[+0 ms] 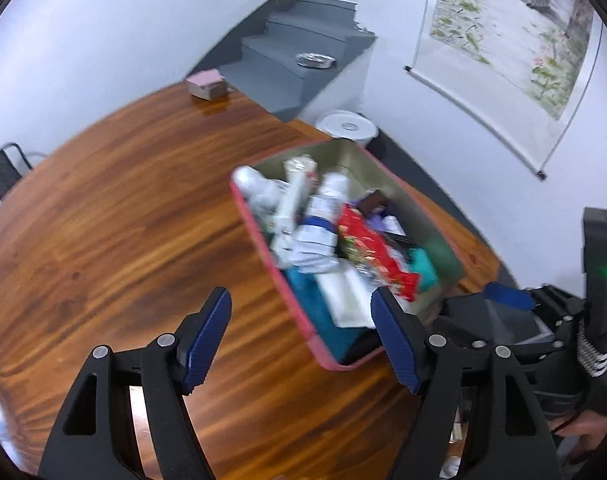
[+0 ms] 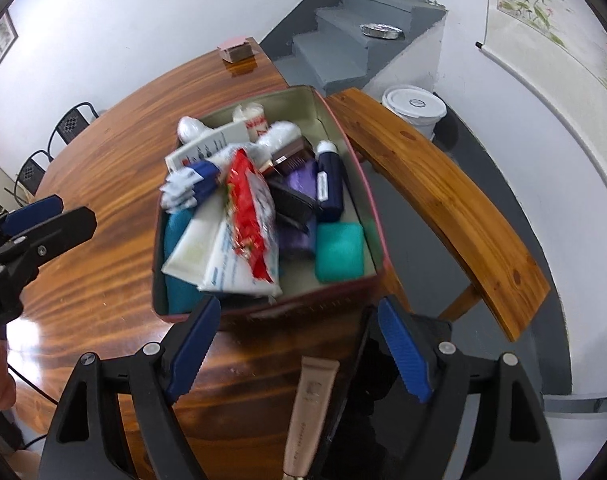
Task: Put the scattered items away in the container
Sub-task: 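Withdraw both grippers up from the filled tin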
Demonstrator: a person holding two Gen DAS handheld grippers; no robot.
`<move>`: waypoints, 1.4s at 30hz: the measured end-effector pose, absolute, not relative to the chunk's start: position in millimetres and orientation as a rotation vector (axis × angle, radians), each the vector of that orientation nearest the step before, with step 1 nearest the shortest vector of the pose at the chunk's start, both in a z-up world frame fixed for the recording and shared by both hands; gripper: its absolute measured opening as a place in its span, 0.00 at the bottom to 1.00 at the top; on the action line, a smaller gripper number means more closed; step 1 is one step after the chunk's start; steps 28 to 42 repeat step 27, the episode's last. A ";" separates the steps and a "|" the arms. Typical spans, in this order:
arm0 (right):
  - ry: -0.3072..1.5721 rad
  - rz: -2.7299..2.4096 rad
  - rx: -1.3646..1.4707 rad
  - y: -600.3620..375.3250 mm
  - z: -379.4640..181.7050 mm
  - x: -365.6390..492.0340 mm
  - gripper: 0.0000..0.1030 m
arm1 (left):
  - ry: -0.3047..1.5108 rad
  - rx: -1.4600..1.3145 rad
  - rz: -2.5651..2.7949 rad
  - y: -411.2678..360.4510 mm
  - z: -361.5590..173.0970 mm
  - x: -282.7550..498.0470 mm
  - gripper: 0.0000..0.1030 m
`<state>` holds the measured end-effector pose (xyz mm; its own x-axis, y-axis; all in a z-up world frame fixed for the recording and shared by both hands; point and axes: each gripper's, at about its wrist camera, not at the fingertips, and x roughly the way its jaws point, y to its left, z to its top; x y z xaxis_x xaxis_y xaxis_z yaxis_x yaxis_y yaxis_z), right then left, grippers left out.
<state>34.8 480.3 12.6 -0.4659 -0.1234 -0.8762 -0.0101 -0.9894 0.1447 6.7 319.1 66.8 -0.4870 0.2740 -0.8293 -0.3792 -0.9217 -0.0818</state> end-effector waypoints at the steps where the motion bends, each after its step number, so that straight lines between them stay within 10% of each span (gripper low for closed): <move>1: -0.196 -2.628 1.590 481.8 12.8 36.5 0.82 | 0.150 -1.325 2.413 320.8 65.6 6.8 0.73; 42: -0.230 -2.665 1.618 499.4 5.7 49.7 0.82 | 0.041 -1.343 2.302 340.3 55.2 13.5 0.77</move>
